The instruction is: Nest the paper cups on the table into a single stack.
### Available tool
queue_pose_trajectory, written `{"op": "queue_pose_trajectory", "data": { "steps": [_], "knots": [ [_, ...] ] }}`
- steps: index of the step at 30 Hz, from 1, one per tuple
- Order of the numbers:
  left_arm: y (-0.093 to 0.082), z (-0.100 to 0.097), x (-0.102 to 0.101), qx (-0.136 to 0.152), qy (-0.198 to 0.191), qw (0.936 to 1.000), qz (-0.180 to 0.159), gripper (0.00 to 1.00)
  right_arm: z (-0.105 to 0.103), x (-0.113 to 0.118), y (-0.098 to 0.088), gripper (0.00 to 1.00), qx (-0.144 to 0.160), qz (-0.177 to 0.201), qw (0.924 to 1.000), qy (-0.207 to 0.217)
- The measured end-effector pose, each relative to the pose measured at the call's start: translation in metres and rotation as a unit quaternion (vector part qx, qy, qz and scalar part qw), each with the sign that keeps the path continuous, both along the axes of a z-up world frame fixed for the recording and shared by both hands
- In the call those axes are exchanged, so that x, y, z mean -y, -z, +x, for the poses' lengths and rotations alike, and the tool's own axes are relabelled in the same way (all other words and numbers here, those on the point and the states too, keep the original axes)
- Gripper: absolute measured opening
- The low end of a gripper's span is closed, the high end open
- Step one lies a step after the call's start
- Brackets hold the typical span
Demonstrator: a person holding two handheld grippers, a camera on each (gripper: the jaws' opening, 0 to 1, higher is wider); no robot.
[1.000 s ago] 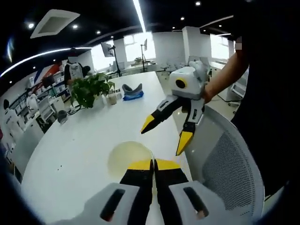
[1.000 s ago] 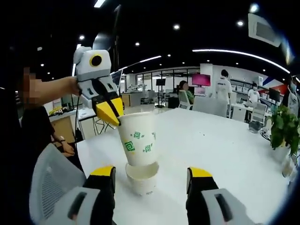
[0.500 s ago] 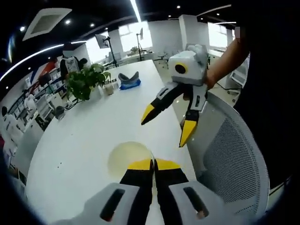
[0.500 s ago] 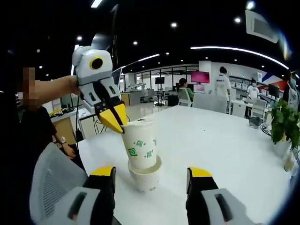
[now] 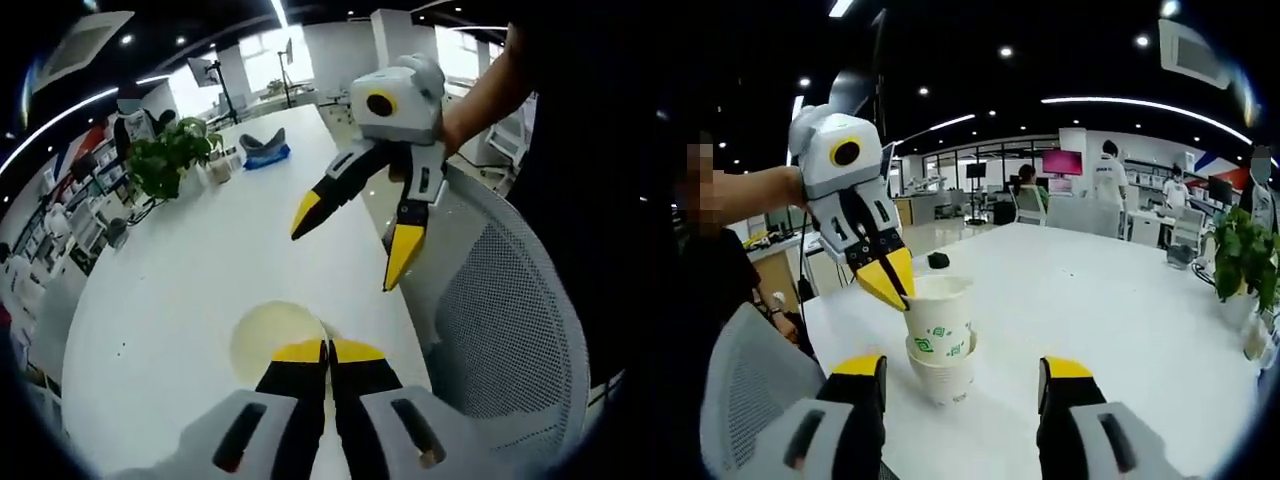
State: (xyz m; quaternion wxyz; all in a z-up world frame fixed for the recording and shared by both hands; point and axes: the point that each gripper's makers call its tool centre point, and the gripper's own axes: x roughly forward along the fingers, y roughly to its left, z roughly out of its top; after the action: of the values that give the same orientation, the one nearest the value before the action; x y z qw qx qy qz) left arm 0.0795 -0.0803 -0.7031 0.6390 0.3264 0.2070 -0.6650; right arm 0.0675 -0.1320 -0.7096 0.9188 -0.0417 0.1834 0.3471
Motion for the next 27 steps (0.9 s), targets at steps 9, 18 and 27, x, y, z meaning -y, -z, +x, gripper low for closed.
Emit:
{"op": "queue_pose_trajectory", "data": {
  "steps": [9, 18, 27],
  "knots": [
    [0.009, -0.001, 0.005, -0.013, 0.0, 0.9998, 0.013, 0.0, -0.004, -0.002, 0.004, 0.61, -0.002, -0.008, 1.0, -0.002],
    [0.018, 0.0, 0.01, -0.063, -0.006, 0.998, 0.006, 0.0, -0.006, -0.003, 0.007, 0.61, -0.005, -0.008, 1.0, -0.001],
    [0.031, 0.002, 0.006, -0.082, -0.005, 0.9966, 0.007, 0.0, -0.01, -0.003, 0.01, 0.61, -0.009, -0.01, 0.9999, 0.001]
  ]
}}
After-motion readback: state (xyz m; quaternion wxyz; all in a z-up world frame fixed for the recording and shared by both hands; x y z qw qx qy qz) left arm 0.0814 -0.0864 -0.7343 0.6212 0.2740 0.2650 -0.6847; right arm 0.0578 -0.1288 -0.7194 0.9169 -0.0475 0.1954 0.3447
